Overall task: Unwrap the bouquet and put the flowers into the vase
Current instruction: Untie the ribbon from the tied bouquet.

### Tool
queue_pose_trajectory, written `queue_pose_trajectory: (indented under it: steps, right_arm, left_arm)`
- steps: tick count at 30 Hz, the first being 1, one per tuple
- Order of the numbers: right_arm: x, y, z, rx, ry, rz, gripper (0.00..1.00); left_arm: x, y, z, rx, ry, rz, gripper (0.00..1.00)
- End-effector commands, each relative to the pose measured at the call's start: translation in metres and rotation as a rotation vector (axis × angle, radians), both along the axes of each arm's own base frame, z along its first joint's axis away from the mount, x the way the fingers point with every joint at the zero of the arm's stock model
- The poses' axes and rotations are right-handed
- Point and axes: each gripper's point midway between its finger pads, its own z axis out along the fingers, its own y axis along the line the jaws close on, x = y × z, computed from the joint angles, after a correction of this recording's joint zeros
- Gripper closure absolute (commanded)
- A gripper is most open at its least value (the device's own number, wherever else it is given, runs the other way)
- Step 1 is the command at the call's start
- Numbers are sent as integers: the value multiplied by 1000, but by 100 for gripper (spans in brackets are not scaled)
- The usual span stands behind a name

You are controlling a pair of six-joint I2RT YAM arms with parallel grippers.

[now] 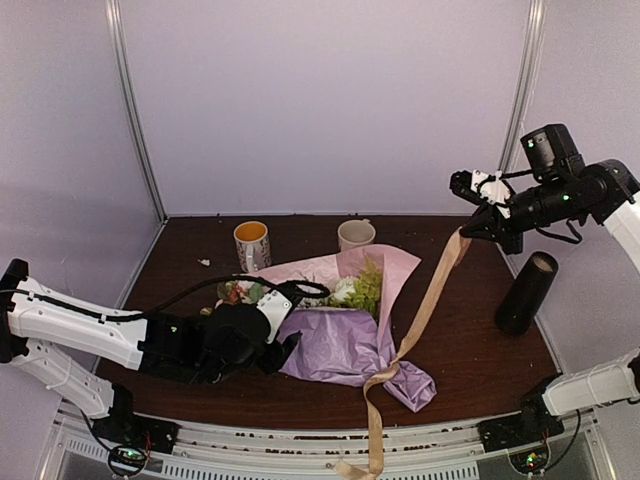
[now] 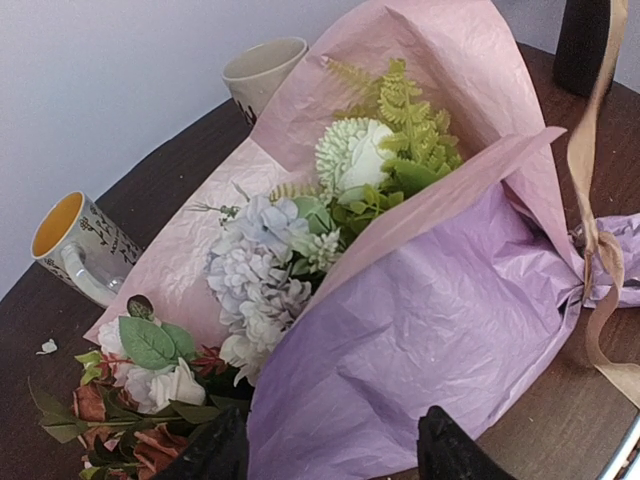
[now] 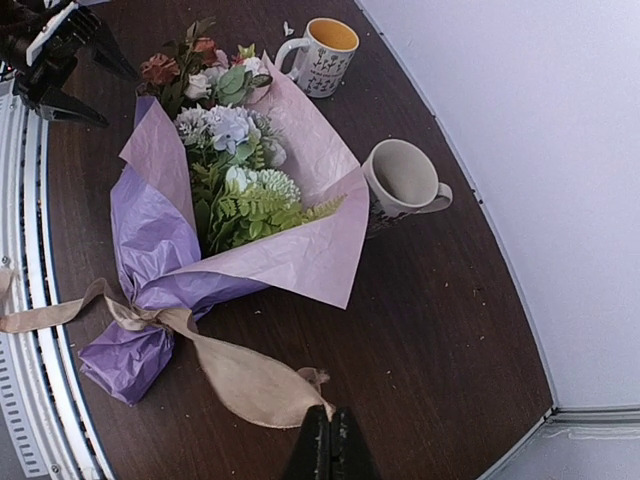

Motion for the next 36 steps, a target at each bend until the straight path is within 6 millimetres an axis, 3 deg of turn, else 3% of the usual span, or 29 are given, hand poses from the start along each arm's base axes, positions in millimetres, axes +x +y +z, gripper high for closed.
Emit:
queue_pose_trajectory:
  steps: [1, 4, 7, 8, 11, 13, 16, 19, 23, 29, 36]
  right_arm:
    - [-2, -1, 41, 106, -76, -23, 100]
    - [1, -6, 47, 113, -91, -44, 100]
    - [15, -14, 36, 76, -96, -115, 100]
    - [27, -21, 30, 60, -108, -183, 95]
    - [59, -48, 3, -14, -136, -389, 63]
    - [59, -52, -12, -32, -117, -411, 51]
    - [20, -23, -24, 26, -6, -190, 45]
    - [-30, 12, -41, 67, 140, 66, 48]
    - [-84, 41, -100, -79, 293, 325, 58]
    - [-123, 66, -159, -197, 301, 542, 50]
    - [-144, 111, -211, -376, 213, 682, 44]
  left_arm:
    - [3, -10, 18, -64, -15, -7, 40]
    - [3, -10, 18, -63, -14, -11, 40]
    - [2, -10, 19, -60, -17, -16, 40]
    - [2, -10, 19, -60, -18, -17, 40]
    - [1, -10, 20, -63, -14, -22, 40]
    - [1, -9, 20, -67, -11, -21, 41]
    - [0, -6, 18, -70, -8, -19, 41]
    - [0, -5, 18, -69, -7, -19, 41]
    - [-2, -9, 19, -76, -7, -37, 42]
    - [-18, -32, 14, -97, 47, -170, 48]
    - [-12, 7, 17, -185, 62, -26, 45]
